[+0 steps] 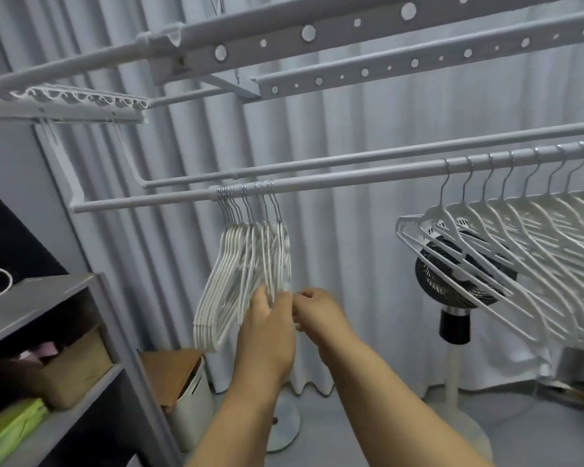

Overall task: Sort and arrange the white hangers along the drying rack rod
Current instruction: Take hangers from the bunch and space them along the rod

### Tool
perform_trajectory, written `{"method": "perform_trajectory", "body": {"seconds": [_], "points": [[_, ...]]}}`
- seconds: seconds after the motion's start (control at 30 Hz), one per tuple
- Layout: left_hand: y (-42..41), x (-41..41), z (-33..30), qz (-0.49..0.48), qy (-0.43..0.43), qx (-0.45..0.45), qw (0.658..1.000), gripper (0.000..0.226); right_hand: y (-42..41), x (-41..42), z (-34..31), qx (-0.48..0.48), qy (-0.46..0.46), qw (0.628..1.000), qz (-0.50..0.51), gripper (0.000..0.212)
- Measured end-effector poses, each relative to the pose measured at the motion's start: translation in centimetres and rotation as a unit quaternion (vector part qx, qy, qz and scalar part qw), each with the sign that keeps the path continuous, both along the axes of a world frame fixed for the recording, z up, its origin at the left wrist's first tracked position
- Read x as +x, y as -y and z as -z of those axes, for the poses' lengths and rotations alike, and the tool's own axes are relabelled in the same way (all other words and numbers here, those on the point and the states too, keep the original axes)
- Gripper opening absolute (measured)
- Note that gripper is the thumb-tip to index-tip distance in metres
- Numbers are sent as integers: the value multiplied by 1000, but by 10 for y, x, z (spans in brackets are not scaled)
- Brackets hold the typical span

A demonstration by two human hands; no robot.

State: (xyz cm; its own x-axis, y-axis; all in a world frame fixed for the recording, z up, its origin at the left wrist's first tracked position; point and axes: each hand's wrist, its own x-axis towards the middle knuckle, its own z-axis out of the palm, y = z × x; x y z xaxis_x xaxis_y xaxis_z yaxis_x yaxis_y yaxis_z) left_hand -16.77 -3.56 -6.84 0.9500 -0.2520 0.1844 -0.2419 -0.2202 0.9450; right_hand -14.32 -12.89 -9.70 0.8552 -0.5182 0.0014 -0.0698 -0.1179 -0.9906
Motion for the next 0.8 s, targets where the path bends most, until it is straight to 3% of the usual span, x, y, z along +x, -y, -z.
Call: {"method": "perform_trajectory", "body": {"seconds": [0.17, 0.3, 0.57, 0.8], "points": [[-7, 3, -2, 30, -7, 7, 1000, 35, -3, 13, -4, 12, -12, 1000, -4, 26], [-4, 9, -4, 30, 2, 6, 1000, 49, 1, 9, -3, 52, 19, 998, 18, 16], [18, 18, -3, 65, -37, -2, 997, 51, 15, -7, -5, 123, 86, 987, 53, 9], [36, 12, -12, 90, -93, -41, 991, 54, 29, -21, -11, 174, 110, 976, 64, 17]]}}
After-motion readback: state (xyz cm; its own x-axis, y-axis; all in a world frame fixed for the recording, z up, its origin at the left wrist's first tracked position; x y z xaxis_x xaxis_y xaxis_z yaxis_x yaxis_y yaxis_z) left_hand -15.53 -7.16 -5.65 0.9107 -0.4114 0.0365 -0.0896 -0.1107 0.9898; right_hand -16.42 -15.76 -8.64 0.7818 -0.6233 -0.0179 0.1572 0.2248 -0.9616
